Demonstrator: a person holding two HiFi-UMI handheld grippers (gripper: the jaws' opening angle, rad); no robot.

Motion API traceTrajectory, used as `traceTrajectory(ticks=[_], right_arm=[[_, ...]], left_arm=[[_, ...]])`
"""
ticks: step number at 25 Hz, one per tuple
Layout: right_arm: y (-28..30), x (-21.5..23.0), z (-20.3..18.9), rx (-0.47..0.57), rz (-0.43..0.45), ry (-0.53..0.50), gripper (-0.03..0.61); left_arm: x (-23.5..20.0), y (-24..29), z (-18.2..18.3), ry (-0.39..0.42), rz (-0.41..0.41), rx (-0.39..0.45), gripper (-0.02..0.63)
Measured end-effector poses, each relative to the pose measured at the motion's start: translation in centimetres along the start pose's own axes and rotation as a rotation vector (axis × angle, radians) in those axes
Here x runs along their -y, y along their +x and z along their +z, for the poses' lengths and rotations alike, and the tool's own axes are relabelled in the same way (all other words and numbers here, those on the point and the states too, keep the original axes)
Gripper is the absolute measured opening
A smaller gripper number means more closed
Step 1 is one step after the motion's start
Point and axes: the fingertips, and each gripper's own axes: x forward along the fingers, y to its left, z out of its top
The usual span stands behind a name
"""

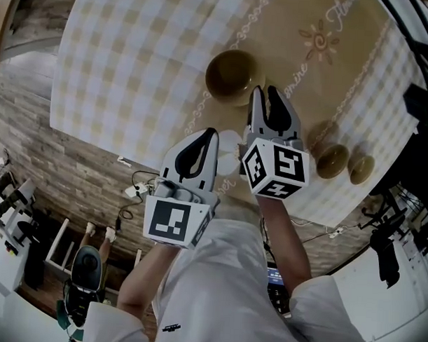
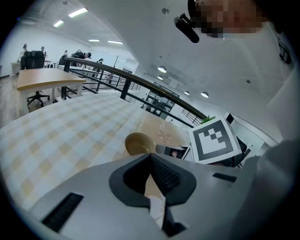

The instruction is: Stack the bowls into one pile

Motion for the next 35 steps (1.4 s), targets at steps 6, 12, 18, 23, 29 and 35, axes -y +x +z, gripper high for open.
traceTrajectory(ticks=[6,12,18,23,29,35], right_arm=[[1.3,0.2,-1.1,-0.021,-0.017,0.023,0.107],[1.9,0.1,-1.5,-0.033,-0.040,0.008,0.088],[1.7,-0.1,-1.2,-0.012,-0.022,0.052,0.049],[1.1,-1.0,-0.9,0.001,0.004,0.061,0.043],[0.2,-1.0,-1.0,-0.004,0.015,0.082,0.043],[-1.6,-0.9,-0.5,0.003,0.031,0.085,0.043]], left_arm=[[-0.6,0.6,-1.3,-0.009,0.001,-0.021,0.021],[-1.1,0.7,-1.7,-0.001,0.005,-0.026,0.021],[-1.3,0.0,-2.1,0.002,0.007,-0.024,0.021],[-1.1,-0.7,-2.3,0.005,0.003,-0.019,0.021],[-1.1,-1.7,-2.0,0.018,0.001,-0.011,0.021],[-0.7,-2.2,-1.2,0.040,-0.001,-0.005,0.021]])
